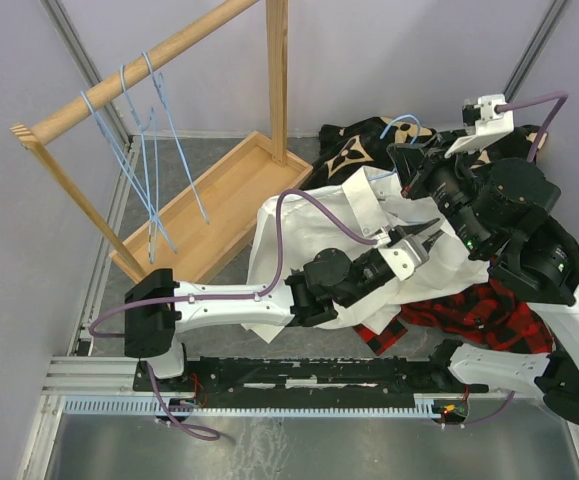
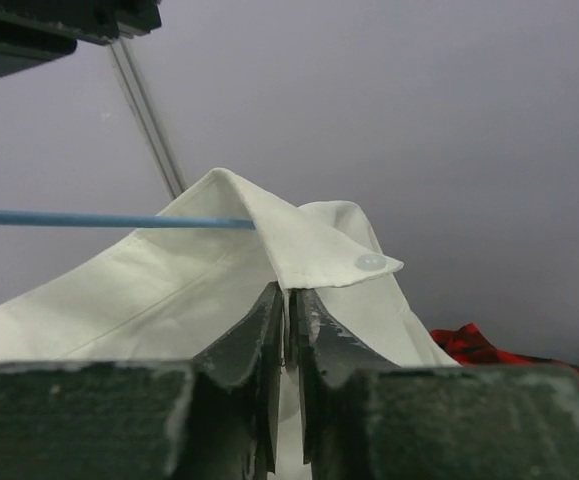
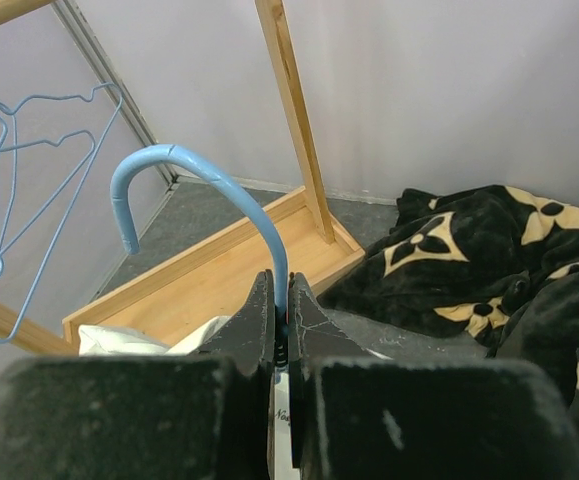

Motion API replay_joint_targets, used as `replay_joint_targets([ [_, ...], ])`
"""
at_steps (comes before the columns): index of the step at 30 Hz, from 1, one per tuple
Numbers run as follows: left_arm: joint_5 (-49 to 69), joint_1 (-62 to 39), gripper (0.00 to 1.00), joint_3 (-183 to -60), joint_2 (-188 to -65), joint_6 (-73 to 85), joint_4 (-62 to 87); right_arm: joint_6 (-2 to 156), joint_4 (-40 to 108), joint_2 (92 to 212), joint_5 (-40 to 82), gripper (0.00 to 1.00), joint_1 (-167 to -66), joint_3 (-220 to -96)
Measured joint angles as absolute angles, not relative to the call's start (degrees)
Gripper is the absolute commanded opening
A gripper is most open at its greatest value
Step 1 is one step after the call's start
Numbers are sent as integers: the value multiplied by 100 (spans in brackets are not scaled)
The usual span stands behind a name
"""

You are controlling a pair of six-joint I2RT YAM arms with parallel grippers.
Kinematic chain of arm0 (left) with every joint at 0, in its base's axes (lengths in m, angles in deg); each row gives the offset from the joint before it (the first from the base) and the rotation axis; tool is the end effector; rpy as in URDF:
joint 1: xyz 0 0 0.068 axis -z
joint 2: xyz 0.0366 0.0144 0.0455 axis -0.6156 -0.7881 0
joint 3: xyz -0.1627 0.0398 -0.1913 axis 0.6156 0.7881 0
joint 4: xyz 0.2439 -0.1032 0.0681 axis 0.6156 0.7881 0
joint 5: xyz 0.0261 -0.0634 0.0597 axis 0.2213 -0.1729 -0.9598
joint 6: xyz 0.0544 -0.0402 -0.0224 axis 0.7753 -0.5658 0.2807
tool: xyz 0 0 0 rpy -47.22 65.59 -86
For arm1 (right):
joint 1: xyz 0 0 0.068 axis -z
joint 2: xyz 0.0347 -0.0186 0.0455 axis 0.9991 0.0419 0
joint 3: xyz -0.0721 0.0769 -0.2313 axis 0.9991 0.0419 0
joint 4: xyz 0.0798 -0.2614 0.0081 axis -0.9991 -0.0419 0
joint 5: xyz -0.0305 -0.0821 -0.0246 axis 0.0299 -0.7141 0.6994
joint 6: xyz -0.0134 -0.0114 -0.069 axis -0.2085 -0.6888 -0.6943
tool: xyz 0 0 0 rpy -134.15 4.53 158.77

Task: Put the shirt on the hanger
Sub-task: Hang the shirt on the hanger.

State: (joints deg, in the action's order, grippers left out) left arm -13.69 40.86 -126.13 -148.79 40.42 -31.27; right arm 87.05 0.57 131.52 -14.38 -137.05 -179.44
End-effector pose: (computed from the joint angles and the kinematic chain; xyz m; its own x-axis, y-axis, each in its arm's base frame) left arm 0.0988 -0.4208 0.3756 0.4195 -0.2195 -0.8808 0.7989 0.5499 0.2435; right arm 0.1488 0.1314 0.5346 -0.0753 0.3082 -0.9483 -0.3582 0.8792 0.3142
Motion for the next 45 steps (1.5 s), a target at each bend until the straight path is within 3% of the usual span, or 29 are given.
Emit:
replay_joint_targets([
  [2,-1419,4086,3,-12616,-14879,4029,-3116,8667,111,13090,-1427,0,-13705,-17852],
  [13,-1067,4086,3,-12074,-14101,3598,-2714,7850,772,12557,-1099,0,-13705,-17055],
  [28,-851,4084,3,-11558,-13076,3343,-1969,7356,1010,12784,-611,0,-13705,-17612],
  [29,-851,4084,7,-11534,-13038,3334,-1923,7332,1005,12822,-590,0,-13707,-17710],
  [32,-851,4084,36,-11516,-12910,3325,-1752,7275,988,12916,-568,0,-13709,-17973],
  [35,-853,4086,55,-11481,-12728,3222,-1543,7126,1016,13047,-576,0,-13705,-18318],
  [45,-1172,4086,69,-10367,-11852,2687,-1370,6696,1049,13657,-876,0,-13705,-19730],
])
